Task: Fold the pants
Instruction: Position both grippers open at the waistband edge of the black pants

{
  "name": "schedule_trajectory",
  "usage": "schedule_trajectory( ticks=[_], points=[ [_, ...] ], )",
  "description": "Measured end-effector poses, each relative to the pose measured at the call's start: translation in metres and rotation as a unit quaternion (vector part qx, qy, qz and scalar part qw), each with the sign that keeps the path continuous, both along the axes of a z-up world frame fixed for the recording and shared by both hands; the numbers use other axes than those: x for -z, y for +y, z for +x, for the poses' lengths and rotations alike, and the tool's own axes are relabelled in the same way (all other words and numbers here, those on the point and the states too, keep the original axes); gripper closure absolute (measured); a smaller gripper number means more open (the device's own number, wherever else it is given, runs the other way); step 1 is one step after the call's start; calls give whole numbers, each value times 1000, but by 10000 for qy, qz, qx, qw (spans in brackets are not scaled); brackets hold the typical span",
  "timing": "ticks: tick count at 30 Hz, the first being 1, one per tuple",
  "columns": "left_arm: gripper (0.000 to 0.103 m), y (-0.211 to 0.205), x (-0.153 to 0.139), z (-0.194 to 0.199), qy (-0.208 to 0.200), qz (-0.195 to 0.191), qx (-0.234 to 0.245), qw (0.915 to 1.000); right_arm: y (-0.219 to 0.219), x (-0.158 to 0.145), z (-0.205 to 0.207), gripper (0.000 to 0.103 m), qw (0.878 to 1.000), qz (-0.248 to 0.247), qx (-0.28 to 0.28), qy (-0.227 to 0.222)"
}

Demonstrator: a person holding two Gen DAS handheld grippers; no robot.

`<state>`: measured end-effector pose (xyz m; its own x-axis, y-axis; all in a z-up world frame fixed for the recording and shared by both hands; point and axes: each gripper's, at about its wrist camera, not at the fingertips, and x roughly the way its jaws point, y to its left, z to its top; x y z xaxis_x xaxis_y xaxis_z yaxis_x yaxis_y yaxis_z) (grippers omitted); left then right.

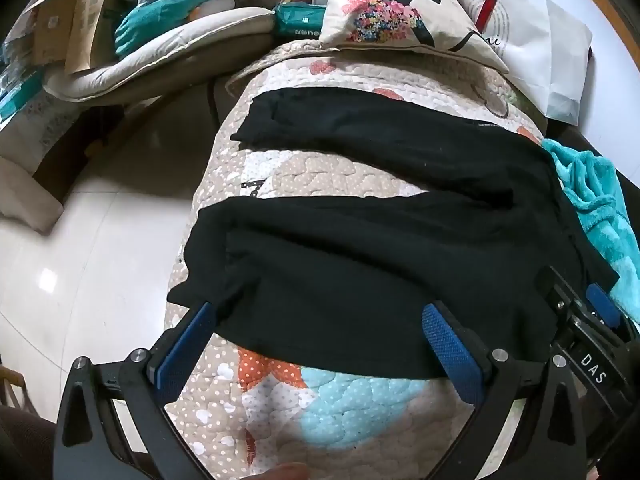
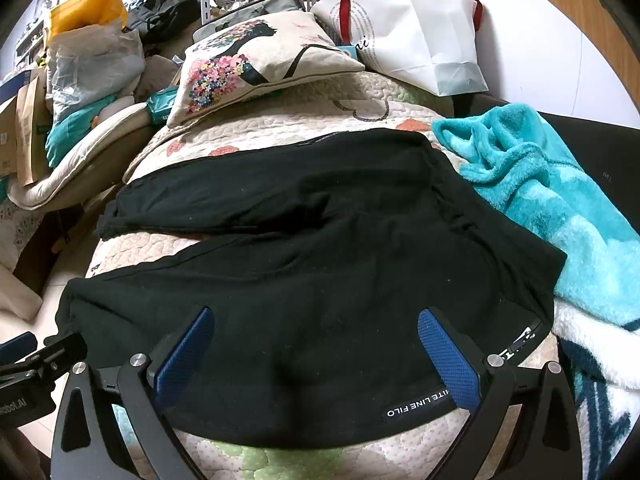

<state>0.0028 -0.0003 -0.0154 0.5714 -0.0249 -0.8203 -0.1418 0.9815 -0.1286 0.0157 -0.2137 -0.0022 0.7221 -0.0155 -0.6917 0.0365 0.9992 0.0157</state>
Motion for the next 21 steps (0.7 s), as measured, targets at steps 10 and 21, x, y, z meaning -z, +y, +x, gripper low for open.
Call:
schedule_trajectory(
  ticks=[10,21],
  points=[
    [0,-11,20,0,300,52,169,9994,-9,-9,-3,0,9994,-247,172,-158],
    [0,-38,48,-11,327,602,391,9969,-33,-14,-8,0,9990,31,433,-122]
  ],
)
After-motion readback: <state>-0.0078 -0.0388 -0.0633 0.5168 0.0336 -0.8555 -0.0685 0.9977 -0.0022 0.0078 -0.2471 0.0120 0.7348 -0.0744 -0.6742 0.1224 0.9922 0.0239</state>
